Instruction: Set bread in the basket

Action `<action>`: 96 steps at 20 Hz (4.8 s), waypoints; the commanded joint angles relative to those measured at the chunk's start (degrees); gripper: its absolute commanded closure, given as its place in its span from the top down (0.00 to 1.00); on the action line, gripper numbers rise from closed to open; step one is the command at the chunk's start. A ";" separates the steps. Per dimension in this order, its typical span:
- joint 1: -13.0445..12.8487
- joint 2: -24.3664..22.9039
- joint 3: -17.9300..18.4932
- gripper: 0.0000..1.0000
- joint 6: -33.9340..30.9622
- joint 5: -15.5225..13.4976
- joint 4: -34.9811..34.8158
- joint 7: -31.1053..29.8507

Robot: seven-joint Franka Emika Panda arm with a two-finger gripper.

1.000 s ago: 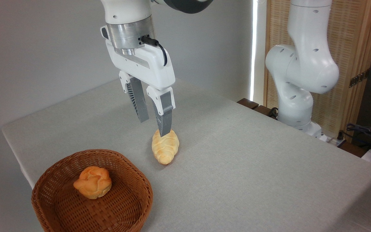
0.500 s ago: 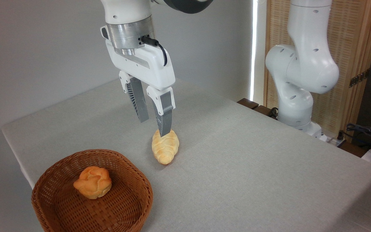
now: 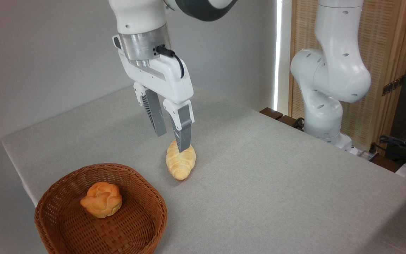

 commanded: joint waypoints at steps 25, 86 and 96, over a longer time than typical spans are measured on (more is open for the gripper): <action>-7.00 -2.67 0.14 1.00 13.20 -7.09 -16.24 -39.88; -11.84 -1.00 -0.22 0.96 19.62 -0.33 -22.05 -41.38; -11.92 -1.09 -0.22 0.54 19.89 1.35 -21.96 -41.38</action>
